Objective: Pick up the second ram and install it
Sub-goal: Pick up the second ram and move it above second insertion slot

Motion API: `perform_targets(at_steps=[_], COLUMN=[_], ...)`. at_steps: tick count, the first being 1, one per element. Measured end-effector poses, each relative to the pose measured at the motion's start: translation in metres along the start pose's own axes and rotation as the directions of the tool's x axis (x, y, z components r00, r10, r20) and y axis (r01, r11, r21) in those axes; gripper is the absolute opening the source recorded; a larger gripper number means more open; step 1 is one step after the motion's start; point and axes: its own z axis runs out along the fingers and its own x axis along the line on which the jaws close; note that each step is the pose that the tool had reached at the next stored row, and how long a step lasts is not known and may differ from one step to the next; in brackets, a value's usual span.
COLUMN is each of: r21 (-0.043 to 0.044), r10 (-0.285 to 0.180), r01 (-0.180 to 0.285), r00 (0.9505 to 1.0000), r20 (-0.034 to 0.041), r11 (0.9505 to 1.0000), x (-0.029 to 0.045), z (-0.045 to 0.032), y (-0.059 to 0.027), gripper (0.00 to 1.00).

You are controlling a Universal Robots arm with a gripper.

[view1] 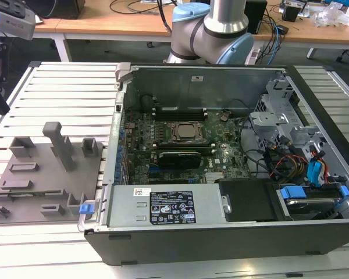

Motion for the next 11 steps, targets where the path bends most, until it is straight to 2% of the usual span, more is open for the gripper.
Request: perform_targets(at_steps=[5, 10, 11], r21=[-0.0016, -0.0018, -0.0019], r10=[-0.068, -0.077, -0.077], r01=[0.068, 0.077, 0.077], r00=[0.9977, 0.997, 0.997], r20=[-0.003, -0.0033, -0.0033], r11=[0.9977, 0.997, 0.997], x=[0.0, 0.0, 0.0], z=[0.0, 0.0, 0.0], y=[0.0, 0.0, 0.0], gripper=[0.11, 0.11, 0.17])
